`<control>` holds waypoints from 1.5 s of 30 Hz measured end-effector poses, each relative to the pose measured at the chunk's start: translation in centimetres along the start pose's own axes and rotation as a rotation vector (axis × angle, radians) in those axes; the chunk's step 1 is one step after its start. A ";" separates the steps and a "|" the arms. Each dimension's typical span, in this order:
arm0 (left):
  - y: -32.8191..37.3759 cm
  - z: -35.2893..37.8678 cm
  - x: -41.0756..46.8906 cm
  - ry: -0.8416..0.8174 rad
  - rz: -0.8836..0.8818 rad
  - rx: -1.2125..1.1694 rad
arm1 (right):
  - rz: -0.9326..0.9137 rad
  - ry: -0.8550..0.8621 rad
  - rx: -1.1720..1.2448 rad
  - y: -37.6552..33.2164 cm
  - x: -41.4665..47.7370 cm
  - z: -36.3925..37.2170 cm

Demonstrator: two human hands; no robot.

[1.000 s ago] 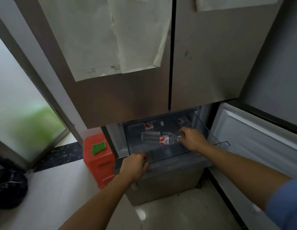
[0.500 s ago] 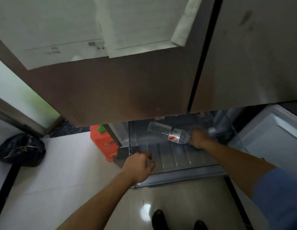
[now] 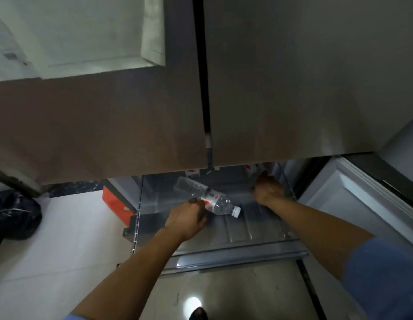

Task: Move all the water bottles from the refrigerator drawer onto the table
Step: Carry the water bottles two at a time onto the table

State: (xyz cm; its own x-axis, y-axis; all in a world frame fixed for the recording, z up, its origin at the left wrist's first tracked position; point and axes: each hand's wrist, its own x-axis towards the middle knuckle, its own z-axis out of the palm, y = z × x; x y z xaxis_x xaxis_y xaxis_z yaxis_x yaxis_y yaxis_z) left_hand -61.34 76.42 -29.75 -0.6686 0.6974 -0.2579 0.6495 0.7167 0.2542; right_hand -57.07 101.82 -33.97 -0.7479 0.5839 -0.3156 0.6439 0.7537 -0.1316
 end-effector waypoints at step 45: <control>-4.6 -11.0 -6.2 0.527 0.289 0.366 | -0.006 0.411 0.255 -1.0 -19.3 -7.9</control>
State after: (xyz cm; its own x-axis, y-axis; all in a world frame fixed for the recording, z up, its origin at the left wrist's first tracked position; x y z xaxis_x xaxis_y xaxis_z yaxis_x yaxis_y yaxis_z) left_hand -64.15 68.81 -19.12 -0.4768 0.8325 0.2821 0.8460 0.5218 -0.1098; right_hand -44.55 92.16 -20.27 -0.7206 0.6892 0.0762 0.6198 0.6895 -0.3746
